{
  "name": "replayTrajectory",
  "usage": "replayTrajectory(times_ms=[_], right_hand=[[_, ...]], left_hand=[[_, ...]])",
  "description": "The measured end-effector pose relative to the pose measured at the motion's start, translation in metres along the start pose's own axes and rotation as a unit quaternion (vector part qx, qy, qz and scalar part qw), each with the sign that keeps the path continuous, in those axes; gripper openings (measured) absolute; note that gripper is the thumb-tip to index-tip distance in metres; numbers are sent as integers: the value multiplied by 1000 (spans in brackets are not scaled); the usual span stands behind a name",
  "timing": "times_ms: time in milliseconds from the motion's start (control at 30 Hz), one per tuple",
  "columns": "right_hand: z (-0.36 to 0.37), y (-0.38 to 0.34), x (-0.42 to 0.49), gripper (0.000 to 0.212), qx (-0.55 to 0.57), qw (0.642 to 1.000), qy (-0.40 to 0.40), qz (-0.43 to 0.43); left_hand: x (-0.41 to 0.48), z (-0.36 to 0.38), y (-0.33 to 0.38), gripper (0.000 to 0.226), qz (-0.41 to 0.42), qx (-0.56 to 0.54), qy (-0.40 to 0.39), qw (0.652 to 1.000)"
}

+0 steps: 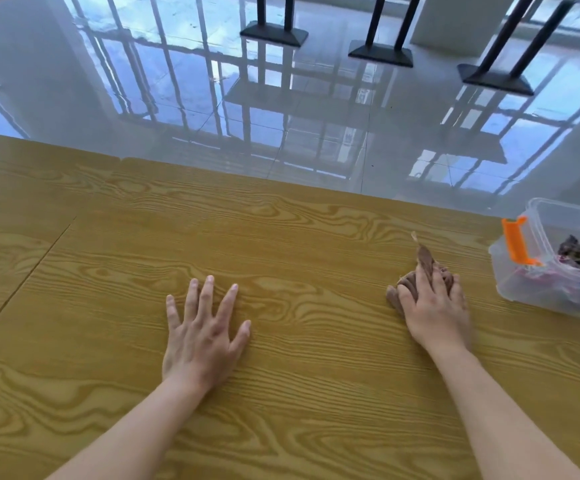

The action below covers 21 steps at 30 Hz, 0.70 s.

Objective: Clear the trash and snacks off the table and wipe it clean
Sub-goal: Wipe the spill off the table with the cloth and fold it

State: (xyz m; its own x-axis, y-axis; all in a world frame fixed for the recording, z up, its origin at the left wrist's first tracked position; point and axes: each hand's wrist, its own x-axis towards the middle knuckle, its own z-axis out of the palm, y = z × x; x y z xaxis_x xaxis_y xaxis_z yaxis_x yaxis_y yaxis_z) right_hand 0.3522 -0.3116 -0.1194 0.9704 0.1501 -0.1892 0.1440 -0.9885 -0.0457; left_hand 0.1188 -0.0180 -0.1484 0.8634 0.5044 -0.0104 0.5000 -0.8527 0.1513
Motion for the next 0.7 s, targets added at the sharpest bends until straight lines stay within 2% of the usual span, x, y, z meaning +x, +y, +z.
replayTrajectory(times_ms=[67,200,300,367,433,500,567,633,700], right_hand=[[0,-22,-2,70,-5,1000,-1,-8],[22,-64,-68,67,-31,977,10,-212],[35,-37,-104,61,-28,952,22,-304],[27,-5,-89,58,-44,956,52,-286],[15,24,-60,59,-62,969,83,-222],[5,40,-43,67,-49,994,14,-102],[8,36,-51,70,-20,999,-4,-25],[17,9,-83,70,-21,999,5,-43],[29,-27,-128,68,-18,990,16,-140]], left_hand=[[0,0,1,73,-1,3,2,1000],[-1,-3,1,73,-7,-1,-3,1000],[0,-3,-1,72,-5,-5,1,1000],[-1,-2,-2,72,-5,-3,4,1000],[-1,-3,-2,72,-6,-2,1,1000],[-2,-4,0,72,-9,4,-1,1000],[-2,-5,4,71,-8,9,-4,1000],[-2,-6,6,71,-8,12,-9,1000],[-1,-6,4,70,-7,14,-14,1000]])
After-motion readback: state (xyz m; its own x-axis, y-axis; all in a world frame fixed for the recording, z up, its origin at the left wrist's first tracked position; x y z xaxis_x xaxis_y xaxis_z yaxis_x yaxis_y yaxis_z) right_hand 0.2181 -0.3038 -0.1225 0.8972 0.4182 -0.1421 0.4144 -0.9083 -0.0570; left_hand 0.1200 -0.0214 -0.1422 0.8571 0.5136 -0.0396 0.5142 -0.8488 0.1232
